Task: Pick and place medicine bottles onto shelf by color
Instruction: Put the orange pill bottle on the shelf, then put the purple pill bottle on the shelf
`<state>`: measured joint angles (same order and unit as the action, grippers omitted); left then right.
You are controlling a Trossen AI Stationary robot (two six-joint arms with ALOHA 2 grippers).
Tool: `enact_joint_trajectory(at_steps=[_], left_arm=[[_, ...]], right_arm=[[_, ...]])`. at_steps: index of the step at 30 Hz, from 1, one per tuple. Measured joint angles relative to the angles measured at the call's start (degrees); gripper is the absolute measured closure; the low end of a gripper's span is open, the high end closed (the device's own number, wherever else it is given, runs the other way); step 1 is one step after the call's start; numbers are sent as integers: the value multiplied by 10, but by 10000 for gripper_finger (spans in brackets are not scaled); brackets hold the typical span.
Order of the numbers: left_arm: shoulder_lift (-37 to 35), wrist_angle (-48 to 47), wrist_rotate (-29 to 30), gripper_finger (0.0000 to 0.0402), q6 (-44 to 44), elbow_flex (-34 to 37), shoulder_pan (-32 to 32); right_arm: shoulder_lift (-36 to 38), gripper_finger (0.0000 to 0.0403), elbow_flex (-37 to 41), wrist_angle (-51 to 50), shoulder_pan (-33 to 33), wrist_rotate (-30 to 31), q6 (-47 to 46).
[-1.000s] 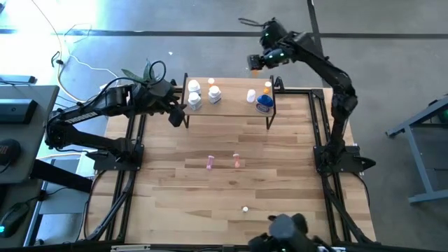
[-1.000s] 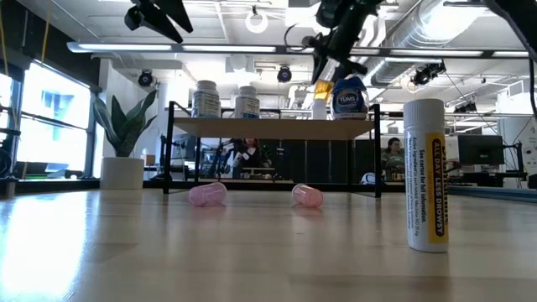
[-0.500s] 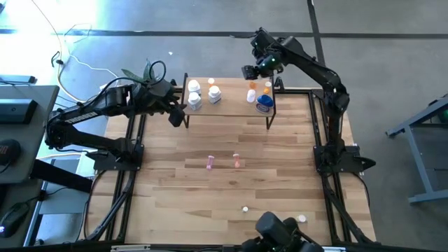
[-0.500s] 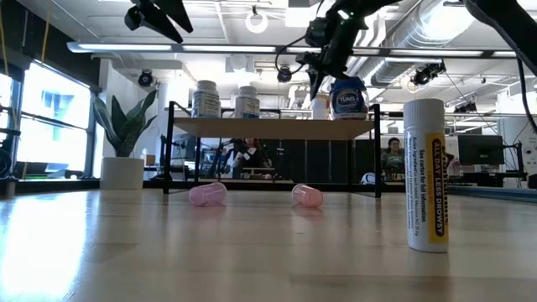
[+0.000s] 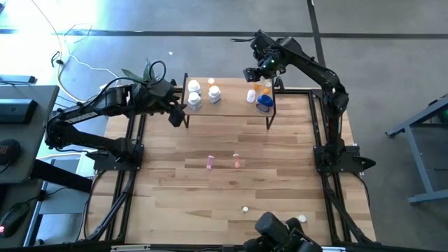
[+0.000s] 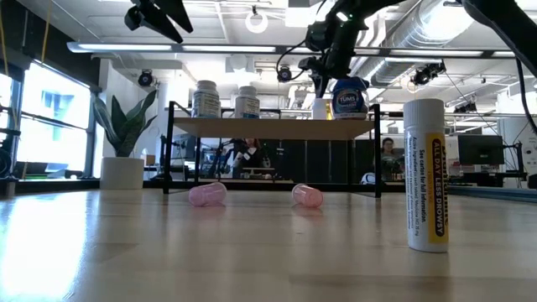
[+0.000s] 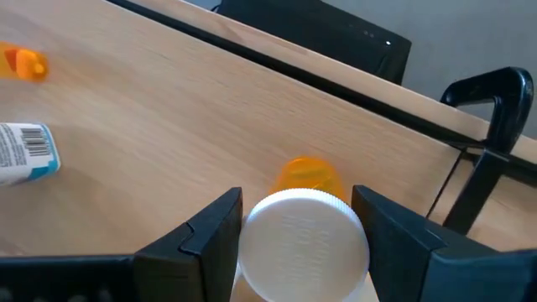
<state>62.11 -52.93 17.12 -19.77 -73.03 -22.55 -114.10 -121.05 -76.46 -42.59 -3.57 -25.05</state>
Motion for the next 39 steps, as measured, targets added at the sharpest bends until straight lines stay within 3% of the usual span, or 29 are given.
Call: enact_joint_trajectory(at_steps=[18,30,39], left_arm=[[0,0,0,197,0,0,0],[0,0,0,197,0,0,0],[0,0,-2,197,-3,0,0]], right_arm=[[-16,206,0,4,3,-11,20],[-18,152,0,25,-1,-10,45],[-16,147,0,28,-5,-12,69]])
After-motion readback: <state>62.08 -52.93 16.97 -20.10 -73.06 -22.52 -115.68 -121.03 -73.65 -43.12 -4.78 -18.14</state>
